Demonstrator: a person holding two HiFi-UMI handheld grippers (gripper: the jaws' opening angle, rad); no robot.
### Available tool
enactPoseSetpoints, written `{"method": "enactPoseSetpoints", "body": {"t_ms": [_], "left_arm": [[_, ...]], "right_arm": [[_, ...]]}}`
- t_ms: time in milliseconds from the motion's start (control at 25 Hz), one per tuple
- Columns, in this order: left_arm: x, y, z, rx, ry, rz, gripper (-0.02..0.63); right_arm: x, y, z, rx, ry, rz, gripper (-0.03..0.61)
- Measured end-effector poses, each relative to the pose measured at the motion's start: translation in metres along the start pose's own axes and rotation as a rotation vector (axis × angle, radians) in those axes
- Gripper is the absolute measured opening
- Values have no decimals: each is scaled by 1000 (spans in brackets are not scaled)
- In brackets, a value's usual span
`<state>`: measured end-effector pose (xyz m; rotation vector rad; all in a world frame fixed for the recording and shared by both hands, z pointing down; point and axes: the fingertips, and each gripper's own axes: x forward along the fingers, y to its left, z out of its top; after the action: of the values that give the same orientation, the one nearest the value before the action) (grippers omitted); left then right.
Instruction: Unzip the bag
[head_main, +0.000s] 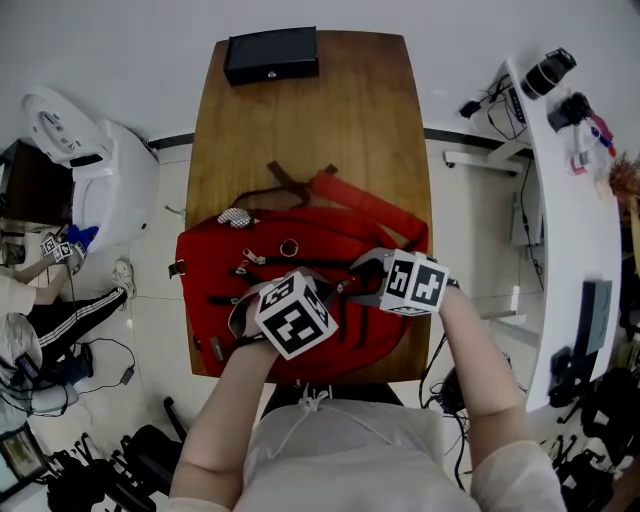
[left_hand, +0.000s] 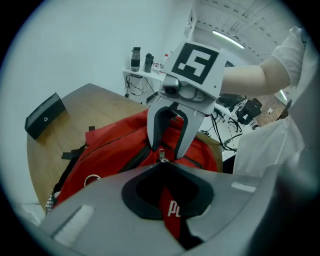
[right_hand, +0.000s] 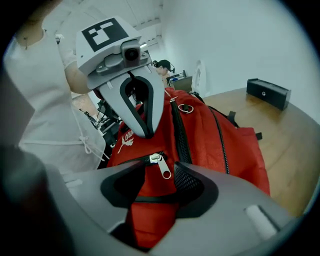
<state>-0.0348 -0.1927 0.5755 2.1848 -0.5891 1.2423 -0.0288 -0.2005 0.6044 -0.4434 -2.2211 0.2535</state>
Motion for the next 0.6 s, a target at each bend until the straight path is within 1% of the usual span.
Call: {"method": "enactPoseSetpoints", "body": {"t_ms": [40,120,200,280,360,480,520,600], "left_arm": [[0,0,-1,-2,7,-9,6],[1,1,-1,-6,12,-19,6],[1,1,-1,-10,14,-24,6],[1,1,-1,-11,18,-31,6],[1,2,-1,-17,12,-36,6],[1,3,-1,-21,7,-33,6],[1,3,-1,-18,11,-29,6],[3,2,-2,-7,25,-27,6]], "right_arm": [[2,-1,0,9,-2,26,184],[5,-4,-3,3,13,52,161],[9,-5,-7,-19,44,67,119],[13,-2,-8,-29,60,93,55],[13,2,-8,-36,66,107,48],[5,7,-4,-50,67,101,41],[1,10,-2,-62,67,90,14],[-4,14,0,-89,83,59,12]]}}
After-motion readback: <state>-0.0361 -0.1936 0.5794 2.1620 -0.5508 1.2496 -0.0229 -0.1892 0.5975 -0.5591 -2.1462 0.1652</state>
